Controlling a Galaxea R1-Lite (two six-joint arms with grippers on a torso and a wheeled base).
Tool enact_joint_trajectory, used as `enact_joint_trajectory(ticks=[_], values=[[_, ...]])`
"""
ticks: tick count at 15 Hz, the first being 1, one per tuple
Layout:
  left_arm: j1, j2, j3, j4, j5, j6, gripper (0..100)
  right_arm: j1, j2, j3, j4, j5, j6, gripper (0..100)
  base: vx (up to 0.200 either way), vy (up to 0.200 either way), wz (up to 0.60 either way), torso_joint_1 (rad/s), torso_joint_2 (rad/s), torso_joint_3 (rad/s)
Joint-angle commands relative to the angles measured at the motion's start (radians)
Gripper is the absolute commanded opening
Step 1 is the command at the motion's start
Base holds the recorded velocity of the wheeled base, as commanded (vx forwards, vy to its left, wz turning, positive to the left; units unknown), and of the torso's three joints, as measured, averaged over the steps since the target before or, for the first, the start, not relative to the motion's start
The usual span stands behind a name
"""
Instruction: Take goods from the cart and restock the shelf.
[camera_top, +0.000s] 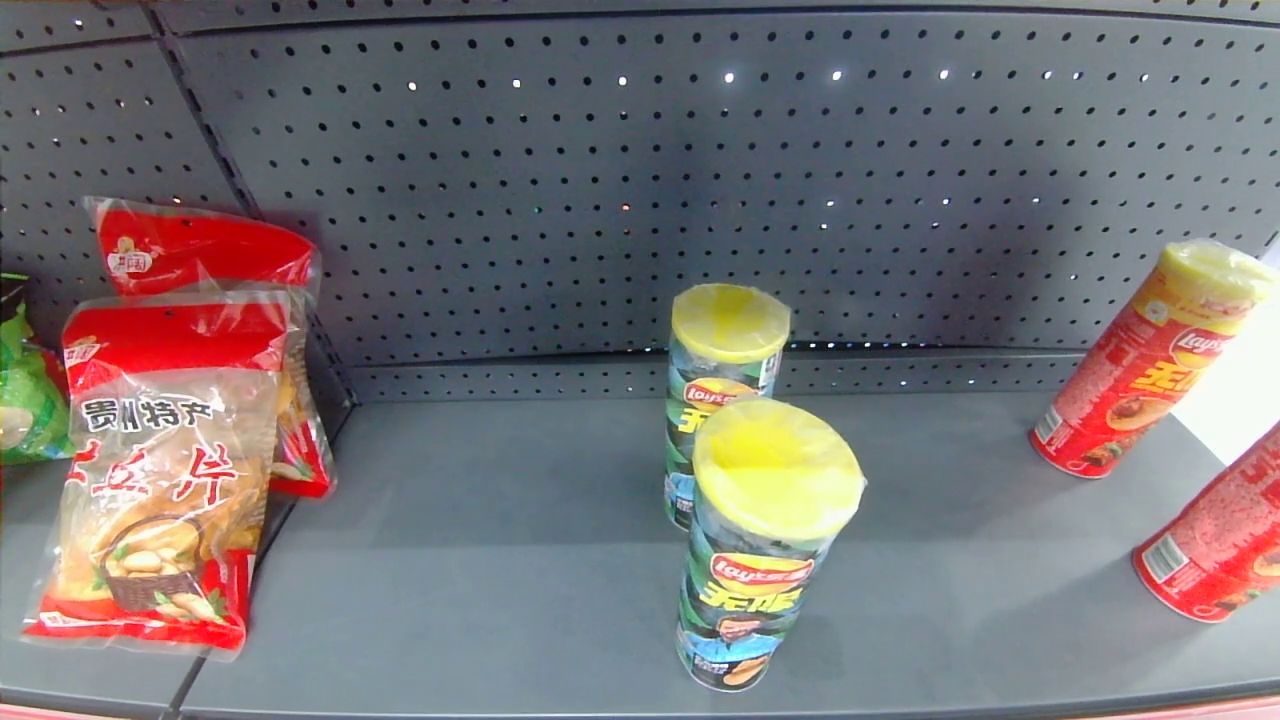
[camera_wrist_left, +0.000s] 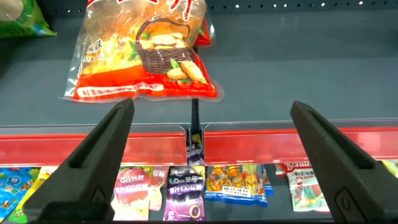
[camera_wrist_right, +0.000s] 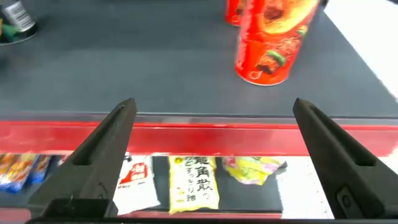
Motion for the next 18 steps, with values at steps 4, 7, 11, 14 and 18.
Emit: enact_joint_trajectory(ticks=[4,7,11,14,18], values=[[0.0,0.002,0.001,0.0,0.001,0.0,100,0.036,-0.073,-0.001,0.0,-0.063,0.007,100,0.0,0.0,0.0,0.0,0.0,0.0],[0.001,0.002,-0.001,0.0,0.001,0.0,100,0.036,-0.073,-0.002,0.01,-0.086,0.074,100,0.0,0.0,0.0,0.0,0.0,0.0],[0.001,0.002,-0.001,0.0,-0.001,0.0,100,0.036,-0.073,-0.007,0.018,-0.136,0.071,100,0.0,0.0,0.0,0.0,0.0,0.0],[0.001,0.002,-0.001,0.0,0.001,0.002,100,0.036,-0.073,0.005,0.047,0.005,0.01,100,0.0,0.0,0.0,0.0,0.0,0.0],[0.0,0.002,-0.001,0.0,0.001,0.0,100,0.036,-0.073,0.004,0.047,-0.006,0.064,100,0.0,0.0,0.0,0.0,0.0,0.0]])
